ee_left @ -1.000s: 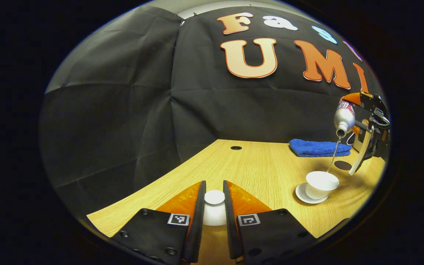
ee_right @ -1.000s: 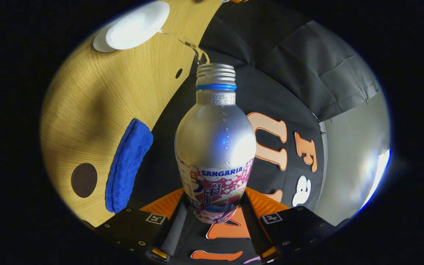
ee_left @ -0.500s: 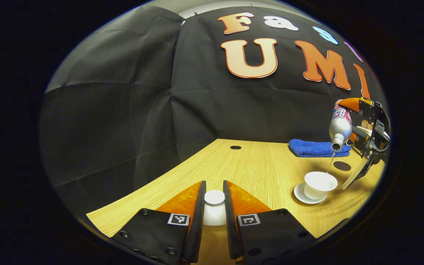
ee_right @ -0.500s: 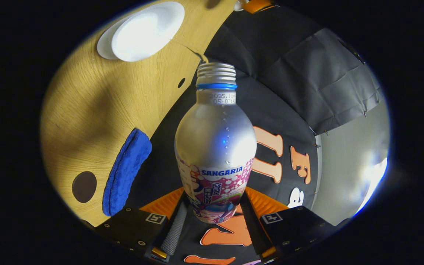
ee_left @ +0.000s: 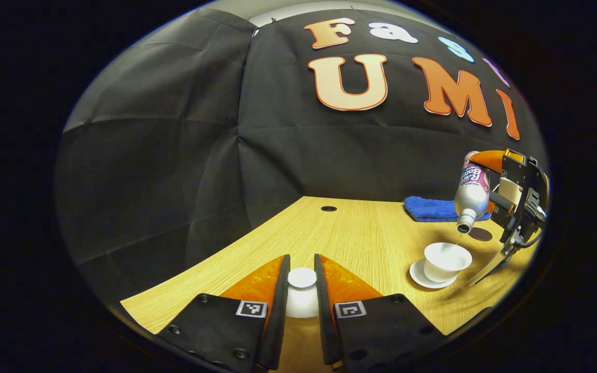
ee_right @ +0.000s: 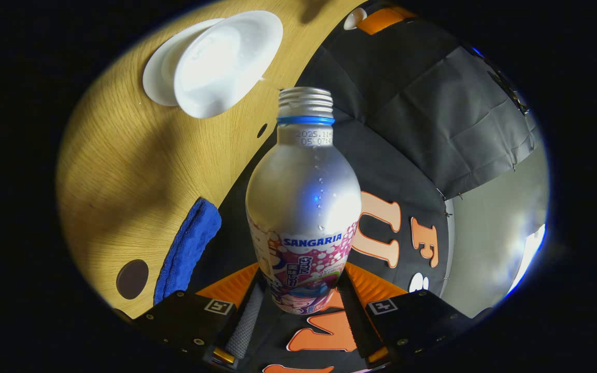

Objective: Open the teacup lid with one hand, grasp the water bottle and pour water into the teacup with the other hand; after pouring, place the water bottle on the coaster and then close the teacup lid.

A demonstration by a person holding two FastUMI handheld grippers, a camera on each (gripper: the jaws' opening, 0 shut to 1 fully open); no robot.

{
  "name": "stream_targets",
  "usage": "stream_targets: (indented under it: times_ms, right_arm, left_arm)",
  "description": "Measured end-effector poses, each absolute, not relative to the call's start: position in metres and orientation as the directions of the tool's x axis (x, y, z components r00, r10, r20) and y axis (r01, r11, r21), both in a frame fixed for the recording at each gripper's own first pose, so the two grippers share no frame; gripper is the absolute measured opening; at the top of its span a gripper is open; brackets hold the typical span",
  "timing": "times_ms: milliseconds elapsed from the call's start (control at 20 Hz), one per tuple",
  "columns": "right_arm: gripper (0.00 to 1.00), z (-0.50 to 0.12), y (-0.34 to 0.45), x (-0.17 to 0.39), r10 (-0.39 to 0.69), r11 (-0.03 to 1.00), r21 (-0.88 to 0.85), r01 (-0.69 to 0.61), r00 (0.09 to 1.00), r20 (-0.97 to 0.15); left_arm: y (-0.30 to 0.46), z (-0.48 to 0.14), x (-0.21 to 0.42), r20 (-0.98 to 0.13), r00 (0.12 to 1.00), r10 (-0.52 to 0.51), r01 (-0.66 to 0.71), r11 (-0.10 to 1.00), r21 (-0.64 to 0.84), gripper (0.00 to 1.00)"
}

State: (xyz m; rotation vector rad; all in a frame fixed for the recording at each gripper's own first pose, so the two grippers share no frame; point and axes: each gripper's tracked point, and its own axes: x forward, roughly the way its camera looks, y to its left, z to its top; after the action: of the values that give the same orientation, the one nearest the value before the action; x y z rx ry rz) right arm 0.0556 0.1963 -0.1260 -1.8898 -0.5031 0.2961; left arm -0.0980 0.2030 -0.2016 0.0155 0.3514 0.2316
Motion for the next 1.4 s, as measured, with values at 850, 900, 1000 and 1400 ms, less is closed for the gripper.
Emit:
stream_targets:
  times_ms: [850,900,1000,1400]
  right_arm:
    - [0.8,-0.162,0.158,0.052,0.358,0.112,-0.968,-0.226,0.918,-0.172]
    - [0.8,-0.162,0.156,0.053,0.351,0.141,-0.961,-0.237,0.92,-0.175]
    - [0.8,-0.16,0.145,0.056,0.329,0.21,-0.941,-0.263,0.926,-0.186]
    - [0.8,-0.155,0.099,0.067,0.24,0.427,-0.856,-0.293,0.949,-0.206]
  left_arm:
    - [0.175,-0.186,-0.089,-0.309,0.933,0.186,-0.177,0.983,0.058,0.33]
    - [0.173,-0.186,-0.088,-0.309,0.933,0.184,-0.175,0.983,0.057,0.33]
    - [0.169,-0.186,-0.087,-0.307,0.935,0.179,-0.169,0.984,0.059,0.34]
    - [0.149,-0.175,-0.077,-0.291,0.944,0.157,-0.144,0.987,0.065,0.33]
